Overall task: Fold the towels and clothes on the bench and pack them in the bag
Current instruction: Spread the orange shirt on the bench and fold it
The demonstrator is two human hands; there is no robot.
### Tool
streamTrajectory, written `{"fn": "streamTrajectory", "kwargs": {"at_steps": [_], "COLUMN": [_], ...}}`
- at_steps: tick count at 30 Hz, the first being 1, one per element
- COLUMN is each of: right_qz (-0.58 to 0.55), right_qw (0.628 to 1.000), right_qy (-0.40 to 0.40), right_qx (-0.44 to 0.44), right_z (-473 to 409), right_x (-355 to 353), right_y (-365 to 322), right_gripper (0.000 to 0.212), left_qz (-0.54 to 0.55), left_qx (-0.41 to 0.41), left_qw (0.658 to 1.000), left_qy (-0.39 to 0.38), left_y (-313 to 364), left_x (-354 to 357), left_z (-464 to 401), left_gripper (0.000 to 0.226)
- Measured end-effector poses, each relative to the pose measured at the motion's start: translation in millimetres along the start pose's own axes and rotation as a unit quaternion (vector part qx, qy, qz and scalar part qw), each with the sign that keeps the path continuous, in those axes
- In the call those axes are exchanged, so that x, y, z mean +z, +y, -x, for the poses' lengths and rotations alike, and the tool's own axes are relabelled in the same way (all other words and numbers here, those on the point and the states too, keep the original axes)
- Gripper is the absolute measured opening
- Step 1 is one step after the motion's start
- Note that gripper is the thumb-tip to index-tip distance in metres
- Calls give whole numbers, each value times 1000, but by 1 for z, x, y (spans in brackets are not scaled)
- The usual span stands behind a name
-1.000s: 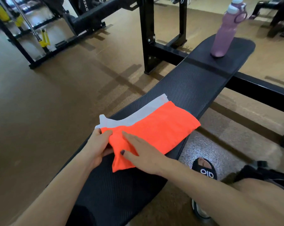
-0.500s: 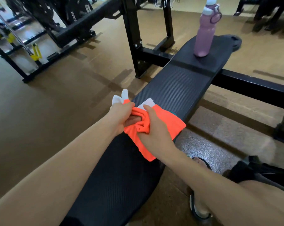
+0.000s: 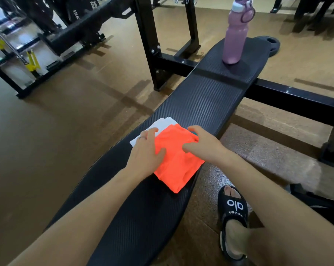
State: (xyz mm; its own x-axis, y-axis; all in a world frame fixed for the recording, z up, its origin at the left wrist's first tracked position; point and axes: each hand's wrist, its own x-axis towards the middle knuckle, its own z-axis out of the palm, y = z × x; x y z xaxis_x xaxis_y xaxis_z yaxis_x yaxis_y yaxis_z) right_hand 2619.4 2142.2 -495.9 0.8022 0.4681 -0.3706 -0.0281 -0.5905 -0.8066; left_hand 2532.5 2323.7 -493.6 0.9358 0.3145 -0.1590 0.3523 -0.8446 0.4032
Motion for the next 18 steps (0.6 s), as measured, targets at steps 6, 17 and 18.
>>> {"fn": "streamTrajectory", "kwargs": {"at_steps": [6, 17, 18], "right_qz": [140, 116, 103], "right_qw": [987, 990, 992], "right_qy": [75, 75, 72], "right_qx": [-41, -17, -15], "right_z": [-4, -9, -11], "right_x": [3, 0, -2], "right_y": [12, 15, 17], "right_gripper": [17, 19, 16], "left_qz": [5, -201, -215], "left_qx": [-35, 137, 155], "left_qw": [996, 957, 950], "left_qy": [76, 159, 168], "left_y": [-6, 11, 12], "left_x": [35, 75, 78], "left_z": [54, 97, 98], "left_gripper": [60, 33, 29]}}
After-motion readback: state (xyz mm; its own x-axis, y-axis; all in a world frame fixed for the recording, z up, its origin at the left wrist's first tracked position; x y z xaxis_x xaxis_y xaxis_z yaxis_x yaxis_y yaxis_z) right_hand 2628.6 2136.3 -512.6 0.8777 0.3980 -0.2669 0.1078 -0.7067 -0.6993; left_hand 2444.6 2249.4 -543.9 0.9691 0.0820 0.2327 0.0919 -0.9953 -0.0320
